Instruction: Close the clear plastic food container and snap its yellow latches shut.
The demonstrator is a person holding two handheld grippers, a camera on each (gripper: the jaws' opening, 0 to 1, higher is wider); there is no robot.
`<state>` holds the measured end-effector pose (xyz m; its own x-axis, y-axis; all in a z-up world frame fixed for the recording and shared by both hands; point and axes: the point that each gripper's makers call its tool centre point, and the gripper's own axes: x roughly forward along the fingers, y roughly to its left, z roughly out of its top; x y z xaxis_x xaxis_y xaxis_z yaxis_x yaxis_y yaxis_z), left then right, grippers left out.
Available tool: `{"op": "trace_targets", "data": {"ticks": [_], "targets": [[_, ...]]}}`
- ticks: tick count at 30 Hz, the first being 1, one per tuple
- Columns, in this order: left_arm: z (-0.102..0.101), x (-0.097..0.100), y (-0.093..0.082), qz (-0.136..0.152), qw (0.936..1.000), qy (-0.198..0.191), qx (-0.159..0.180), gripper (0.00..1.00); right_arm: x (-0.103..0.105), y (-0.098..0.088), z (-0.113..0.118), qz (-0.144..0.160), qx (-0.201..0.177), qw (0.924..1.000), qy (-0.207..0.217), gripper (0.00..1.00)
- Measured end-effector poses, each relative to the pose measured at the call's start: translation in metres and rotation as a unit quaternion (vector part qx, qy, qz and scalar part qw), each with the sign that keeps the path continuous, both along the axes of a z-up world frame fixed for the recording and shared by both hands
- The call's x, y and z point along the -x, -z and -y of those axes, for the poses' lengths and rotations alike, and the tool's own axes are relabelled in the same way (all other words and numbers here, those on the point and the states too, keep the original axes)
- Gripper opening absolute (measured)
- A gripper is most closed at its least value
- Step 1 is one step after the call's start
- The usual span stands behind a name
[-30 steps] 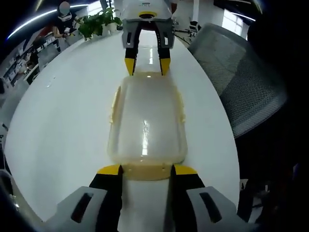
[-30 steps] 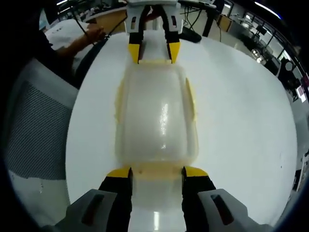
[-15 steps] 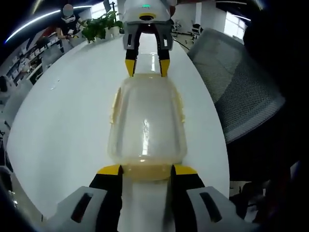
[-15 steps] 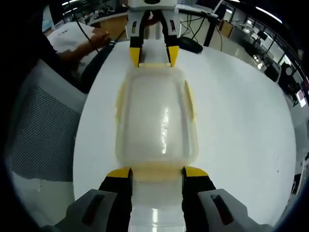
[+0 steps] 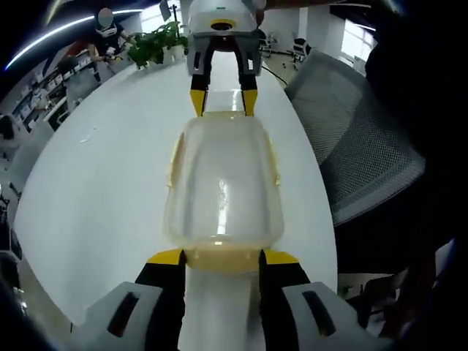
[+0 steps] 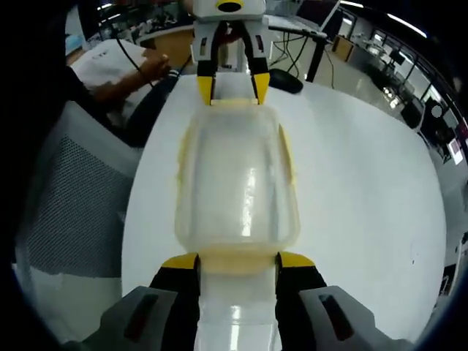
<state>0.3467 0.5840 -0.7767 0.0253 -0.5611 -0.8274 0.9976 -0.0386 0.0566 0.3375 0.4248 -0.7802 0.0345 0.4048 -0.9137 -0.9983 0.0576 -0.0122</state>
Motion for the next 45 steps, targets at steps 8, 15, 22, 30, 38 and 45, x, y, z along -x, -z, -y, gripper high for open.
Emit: {"op": "trace_targets", "data": {"ticks": [8, 15, 22, 30, 38, 45], "targets": [[0.008, -0.002, -0.011, -0.001, 0.9999, 0.006, 0.009, 0.38, 0.000, -0.013, 0.007, 0.001, 0.000, 1.0000, 0.002, 0.39], [0.014, -0.004, -0.020, 0.007, 0.9998, 0.014, 0.014, 0.38, 0.001, -0.021, 0.013, 0.000, -0.004, 1.0000, 0.009, 0.39], [0.025, 0.000, -0.023, 0.009, 0.9997, 0.020, 0.006, 0.38, 0.006, -0.023, 0.023, 0.001, -0.002, 0.9999, 0.014, 0.39], [0.039, 0.003, -0.027, 0.009, 0.9998, 0.016, 0.004, 0.38, 0.008, -0.027, 0.038, 0.006, -0.007, 0.9999, 0.013, 0.39], [0.058, 0.002, -0.024, 0.011, 0.9998, 0.015, -0.007, 0.38, 0.008, -0.026, 0.058, 0.011, -0.007, 0.9998, 0.012, 0.39], [0.078, 0.004, -0.026, 0.010, 0.9999, 0.009, -0.007, 0.38, 0.008, -0.024, 0.076, 0.019, -0.006, 0.9998, 0.009, 0.39]]}}
